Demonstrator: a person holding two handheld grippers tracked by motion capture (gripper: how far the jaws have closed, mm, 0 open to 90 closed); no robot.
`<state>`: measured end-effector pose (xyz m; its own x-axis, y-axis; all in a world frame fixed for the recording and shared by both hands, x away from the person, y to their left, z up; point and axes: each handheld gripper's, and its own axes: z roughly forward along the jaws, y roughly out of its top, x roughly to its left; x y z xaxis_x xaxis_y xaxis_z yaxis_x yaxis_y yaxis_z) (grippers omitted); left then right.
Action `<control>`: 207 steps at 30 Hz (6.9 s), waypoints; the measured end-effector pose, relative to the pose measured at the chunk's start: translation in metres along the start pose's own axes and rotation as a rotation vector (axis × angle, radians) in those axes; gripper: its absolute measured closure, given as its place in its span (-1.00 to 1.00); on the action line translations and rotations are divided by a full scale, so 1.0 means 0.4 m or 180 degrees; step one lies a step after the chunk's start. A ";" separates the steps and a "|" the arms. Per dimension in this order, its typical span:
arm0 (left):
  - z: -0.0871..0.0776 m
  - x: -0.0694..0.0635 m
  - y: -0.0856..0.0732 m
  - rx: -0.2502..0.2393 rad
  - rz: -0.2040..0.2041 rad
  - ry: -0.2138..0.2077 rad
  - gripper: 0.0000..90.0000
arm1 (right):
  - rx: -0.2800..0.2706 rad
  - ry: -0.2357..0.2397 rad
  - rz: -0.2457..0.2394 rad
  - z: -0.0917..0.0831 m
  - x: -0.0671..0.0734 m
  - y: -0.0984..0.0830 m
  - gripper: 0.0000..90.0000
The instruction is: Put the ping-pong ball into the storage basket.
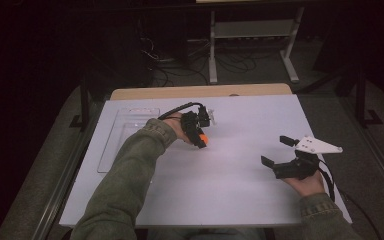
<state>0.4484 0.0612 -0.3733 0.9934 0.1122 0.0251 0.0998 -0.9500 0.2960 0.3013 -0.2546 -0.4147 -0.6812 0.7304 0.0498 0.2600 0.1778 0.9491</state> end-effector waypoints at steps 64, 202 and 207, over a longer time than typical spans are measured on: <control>-0.314 -0.096 -0.056 -0.0187 0.0050 0.0388 0.12 | -0.0001 -0.0012 -0.0034 -0.003 0.004 0.002 -1.00; -0.140 -0.141 -0.440 0.0230 -0.0406 0.0061 0.12 | 0.0058 -0.0102 -0.0088 -0.007 0.008 0.000 -1.00; -0.129 -0.140 -0.443 0.0235 -0.0425 0.0037 0.12 | 0.0064 -0.0100 -0.0080 -0.007 0.009 0.000 -1.00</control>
<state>0.3722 0.2384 -0.3777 0.9703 0.2418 0.0014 0.2352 -0.9452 0.2265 0.2971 -0.2538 -0.4137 -0.6661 0.7457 0.0159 0.2569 0.2095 0.9435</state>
